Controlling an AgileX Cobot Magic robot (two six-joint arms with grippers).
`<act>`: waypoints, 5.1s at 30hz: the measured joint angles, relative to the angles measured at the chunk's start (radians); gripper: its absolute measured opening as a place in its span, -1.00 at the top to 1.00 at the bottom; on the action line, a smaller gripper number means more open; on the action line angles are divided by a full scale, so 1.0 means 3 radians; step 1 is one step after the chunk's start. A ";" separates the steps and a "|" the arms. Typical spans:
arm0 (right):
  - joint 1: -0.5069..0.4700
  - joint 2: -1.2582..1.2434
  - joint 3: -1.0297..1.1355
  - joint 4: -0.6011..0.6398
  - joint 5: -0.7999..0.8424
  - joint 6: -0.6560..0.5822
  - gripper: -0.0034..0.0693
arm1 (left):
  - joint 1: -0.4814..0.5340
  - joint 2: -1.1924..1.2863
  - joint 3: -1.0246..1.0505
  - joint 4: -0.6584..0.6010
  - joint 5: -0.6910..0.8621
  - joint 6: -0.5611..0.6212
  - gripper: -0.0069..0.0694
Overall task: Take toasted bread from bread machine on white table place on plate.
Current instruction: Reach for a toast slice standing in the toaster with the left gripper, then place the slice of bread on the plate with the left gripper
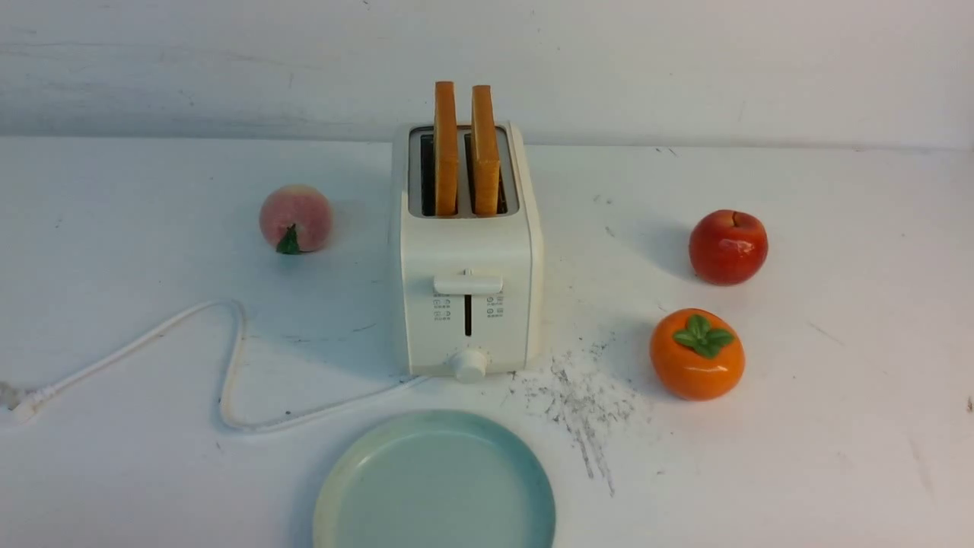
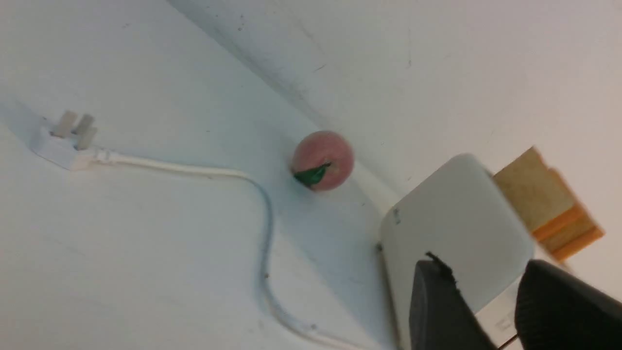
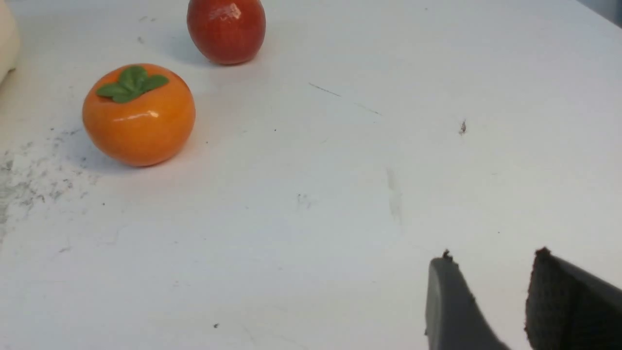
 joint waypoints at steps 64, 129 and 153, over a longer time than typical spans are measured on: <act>0.0262 0.1875 -0.1843 0.2000 0.1918 -0.1061 0.93 | -0.1078 0.5096 -0.5536 -0.0254 0.2901 0.1343 0.86; 0.0262 0.1875 -0.1843 0.2000 0.1918 -0.1238 0.80 | -0.1415 0.4381 -0.5173 -0.0458 0.4059 0.2214 0.72; 0.0262 0.1875 -0.1843 0.2007 0.1945 -0.1238 0.74 | -0.1408 0.5417 -0.4287 -0.1289 0.3598 0.3795 0.72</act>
